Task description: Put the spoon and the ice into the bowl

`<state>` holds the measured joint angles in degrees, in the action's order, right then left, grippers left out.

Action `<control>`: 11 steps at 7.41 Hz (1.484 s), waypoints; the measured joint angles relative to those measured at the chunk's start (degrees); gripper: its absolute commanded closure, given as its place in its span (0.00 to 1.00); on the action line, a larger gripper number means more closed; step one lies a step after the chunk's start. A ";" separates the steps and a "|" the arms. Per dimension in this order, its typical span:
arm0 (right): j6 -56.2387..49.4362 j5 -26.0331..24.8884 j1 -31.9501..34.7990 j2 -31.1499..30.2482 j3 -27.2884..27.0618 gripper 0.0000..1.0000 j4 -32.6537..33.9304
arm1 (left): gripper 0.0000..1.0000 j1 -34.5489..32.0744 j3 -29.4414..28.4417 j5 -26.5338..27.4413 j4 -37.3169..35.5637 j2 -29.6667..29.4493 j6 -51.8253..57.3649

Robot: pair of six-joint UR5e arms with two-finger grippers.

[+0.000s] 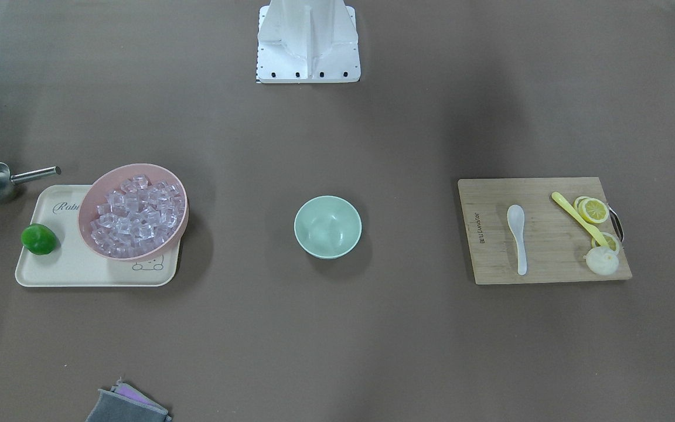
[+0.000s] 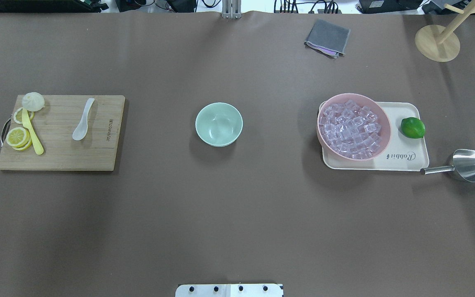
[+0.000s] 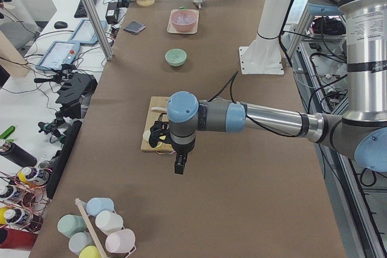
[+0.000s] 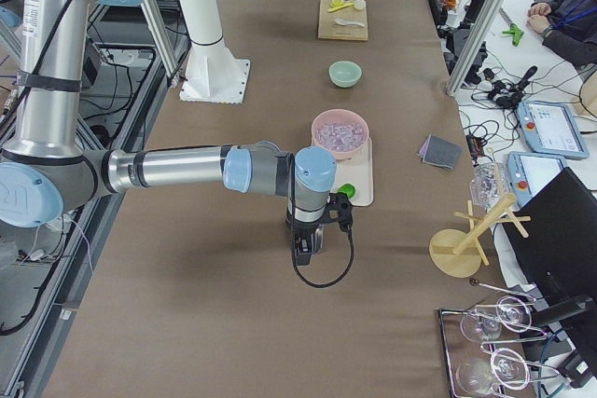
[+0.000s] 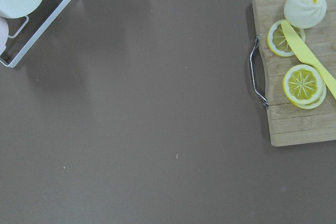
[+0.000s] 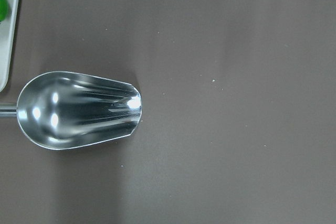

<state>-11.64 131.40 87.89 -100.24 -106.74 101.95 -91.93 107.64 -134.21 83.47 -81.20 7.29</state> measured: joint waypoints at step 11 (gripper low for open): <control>3.30 6.48 -2.70 1.50 0.45 0.01 -30.86 | 0.01 0.89 -4.24 -0.98 17.82 -9.96 -0.46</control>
<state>-8.34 137.87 85.19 -98.73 -106.29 71.09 -91.04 103.40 -135.19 101.29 -91.17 6.83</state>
